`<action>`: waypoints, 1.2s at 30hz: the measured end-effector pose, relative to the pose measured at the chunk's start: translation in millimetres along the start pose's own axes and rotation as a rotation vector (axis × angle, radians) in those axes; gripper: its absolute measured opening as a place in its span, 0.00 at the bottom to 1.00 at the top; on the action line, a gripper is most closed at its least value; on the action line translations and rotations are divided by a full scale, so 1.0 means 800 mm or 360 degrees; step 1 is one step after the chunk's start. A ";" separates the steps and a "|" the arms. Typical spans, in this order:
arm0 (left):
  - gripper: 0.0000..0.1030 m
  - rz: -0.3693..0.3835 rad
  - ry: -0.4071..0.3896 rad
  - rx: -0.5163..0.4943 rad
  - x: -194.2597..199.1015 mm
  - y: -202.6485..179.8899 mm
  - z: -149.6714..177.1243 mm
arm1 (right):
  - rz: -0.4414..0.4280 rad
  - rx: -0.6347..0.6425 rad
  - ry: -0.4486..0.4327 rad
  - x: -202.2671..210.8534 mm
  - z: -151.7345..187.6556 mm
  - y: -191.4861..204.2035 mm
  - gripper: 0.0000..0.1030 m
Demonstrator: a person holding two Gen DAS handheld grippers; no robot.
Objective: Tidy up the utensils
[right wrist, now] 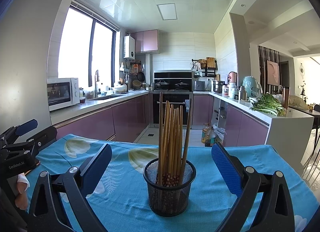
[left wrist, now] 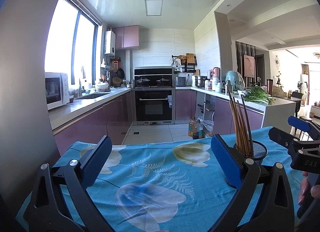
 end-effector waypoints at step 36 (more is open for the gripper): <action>0.95 0.0010 0.0018 -0.0006 -0.003 0.000 0.000 | 0.0001 -0.0005 0.0011 -0.004 -0.001 0.001 0.94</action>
Point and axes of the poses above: each gripper's, at about its wrist camera, not at the fingertips, and x roughly against the way its jaws point, y to its left, z to its underside, the point moved 3 cm from there along -x, roughly the way its jaws point, and after that the axes turned 14 degrees about y, right-handed, at the moved point
